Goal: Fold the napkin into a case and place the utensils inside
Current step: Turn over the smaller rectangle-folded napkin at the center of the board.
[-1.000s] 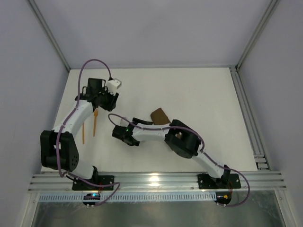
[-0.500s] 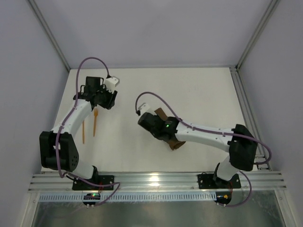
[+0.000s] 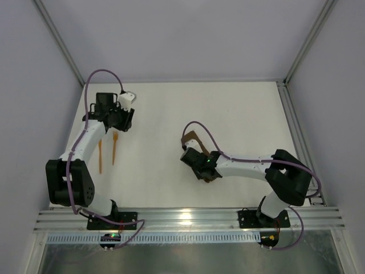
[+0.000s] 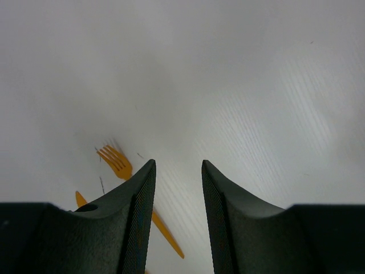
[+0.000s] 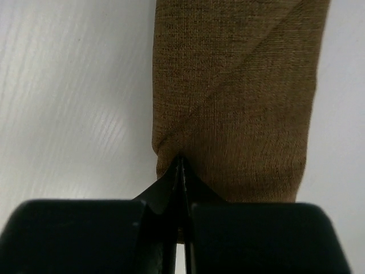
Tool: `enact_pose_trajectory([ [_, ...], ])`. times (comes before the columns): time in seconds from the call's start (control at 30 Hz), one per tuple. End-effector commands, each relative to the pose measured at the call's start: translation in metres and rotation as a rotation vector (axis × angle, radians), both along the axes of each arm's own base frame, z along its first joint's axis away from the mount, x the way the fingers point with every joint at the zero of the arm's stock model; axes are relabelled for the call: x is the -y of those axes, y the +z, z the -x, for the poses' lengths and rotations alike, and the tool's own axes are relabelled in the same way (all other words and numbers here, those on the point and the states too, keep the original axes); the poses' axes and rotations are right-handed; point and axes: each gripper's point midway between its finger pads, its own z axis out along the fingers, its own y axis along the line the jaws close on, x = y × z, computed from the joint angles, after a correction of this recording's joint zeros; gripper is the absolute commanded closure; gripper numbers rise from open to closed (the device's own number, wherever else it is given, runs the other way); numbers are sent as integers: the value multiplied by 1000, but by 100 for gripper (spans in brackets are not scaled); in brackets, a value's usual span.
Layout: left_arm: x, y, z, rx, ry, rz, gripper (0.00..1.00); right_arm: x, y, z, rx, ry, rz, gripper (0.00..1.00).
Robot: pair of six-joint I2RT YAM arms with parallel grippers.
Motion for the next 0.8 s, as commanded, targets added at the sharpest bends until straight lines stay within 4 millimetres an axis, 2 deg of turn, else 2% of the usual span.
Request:
enact_pose_trajectory([
  [0.0, -16, 2, 4, -7, 48, 17, 59, -16, -19, 0, -26, -19, -61, 97],
  [0.03, -17, 2, 5, -6, 51, 19, 59, -15, -22, -2, -18, -21, -49, 97],
  [0.07, -28, 2, 6, -7, 80, 23, 59, -16, -22, -3, -12, -19, -46, 97],
  [0.13, -36, 0, 8, -12, 97, 28, 59, -22, -16, -8, 2, -3, -54, 97],
  [0.23, -42, -3, 11, -22, 112, 30, 59, -25, -12, -10, 10, 24, -53, 97],
  [0.33, -50, -5, 12, -27, 132, 36, 59, -19, 1, -14, 40, 26, -30, 97],
  [0.37, -54, -7, 14, -37, 144, 30, 58, -18, 18, -19, 83, 14, -47, 96],
  [0.43, -63, -16, 19, -69, 168, -11, 58, -18, 38, -21, 120, 13, -79, 93],
  [0.47, -67, -22, 23, -92, 170, -29, 58, -19, 61, -24, 160, 10, -132, 91],
  [0.6, -81, -46, 43, -191, 200, -8, 58, -21, 98, -26, 231, 16, -234, 85],
  [0.77, -82, -90, 74, -408, 181, -29, 58, -17, 102, -34, 271, 23, -223, 83],
])
